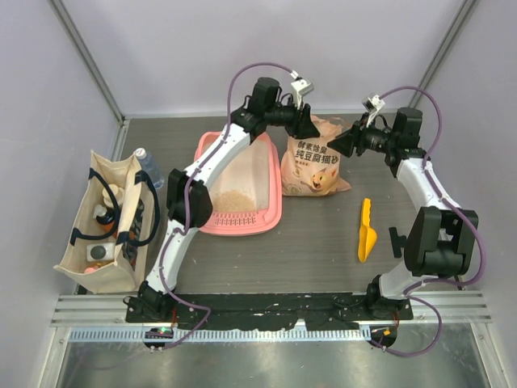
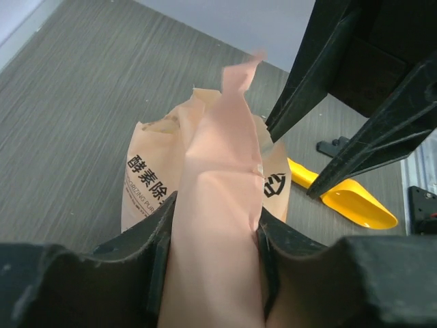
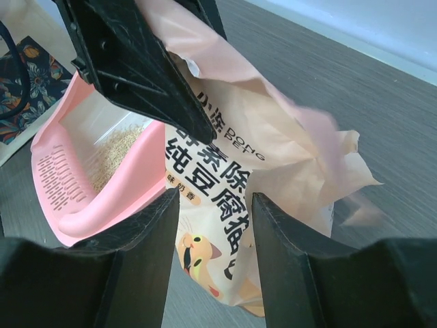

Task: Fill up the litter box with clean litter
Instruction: Close the cat litter bag at the center of the board.

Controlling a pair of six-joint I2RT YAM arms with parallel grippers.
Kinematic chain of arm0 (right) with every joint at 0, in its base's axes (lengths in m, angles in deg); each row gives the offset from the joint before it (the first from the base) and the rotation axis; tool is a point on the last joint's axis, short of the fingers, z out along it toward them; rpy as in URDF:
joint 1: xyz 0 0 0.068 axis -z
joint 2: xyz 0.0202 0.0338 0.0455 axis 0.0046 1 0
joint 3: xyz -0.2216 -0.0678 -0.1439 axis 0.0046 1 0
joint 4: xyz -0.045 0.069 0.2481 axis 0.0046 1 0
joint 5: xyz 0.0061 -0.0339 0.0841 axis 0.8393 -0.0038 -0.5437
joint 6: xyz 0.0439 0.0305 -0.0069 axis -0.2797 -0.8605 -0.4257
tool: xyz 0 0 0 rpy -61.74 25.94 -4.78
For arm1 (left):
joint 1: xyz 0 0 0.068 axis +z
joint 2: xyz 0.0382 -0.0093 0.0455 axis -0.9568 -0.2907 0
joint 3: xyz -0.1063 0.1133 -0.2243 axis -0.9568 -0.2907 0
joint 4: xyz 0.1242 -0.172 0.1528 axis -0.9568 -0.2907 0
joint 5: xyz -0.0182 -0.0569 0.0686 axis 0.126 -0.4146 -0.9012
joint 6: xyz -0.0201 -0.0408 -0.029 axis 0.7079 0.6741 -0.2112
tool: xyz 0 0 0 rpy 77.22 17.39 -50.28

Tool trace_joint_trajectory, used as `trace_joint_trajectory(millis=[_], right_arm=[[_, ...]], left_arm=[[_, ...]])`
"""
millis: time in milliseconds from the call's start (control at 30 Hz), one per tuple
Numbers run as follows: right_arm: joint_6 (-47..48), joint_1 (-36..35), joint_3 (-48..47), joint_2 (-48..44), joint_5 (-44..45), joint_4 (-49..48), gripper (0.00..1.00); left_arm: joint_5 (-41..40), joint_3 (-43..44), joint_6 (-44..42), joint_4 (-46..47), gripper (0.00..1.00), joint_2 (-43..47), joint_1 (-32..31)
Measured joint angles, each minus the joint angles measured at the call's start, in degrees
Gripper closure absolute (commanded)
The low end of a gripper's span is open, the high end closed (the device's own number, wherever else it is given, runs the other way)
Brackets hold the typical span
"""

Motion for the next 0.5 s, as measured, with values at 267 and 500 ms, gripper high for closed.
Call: trace_joint_trajectory(millis=[267,500], right_arm=[[-3.4,-0.5,0.2,0.8,0.1,-1.7,0.48],[-22.3,-0.8,0.7,9.1,-2.9,-17.0,0.38]], left_arm=[[3.5,-0.4,7.4,2.6,0.37,-0.1,0.7],[7.8,-0.5,10.5,4.2,0.29,-0.1,0.6]])
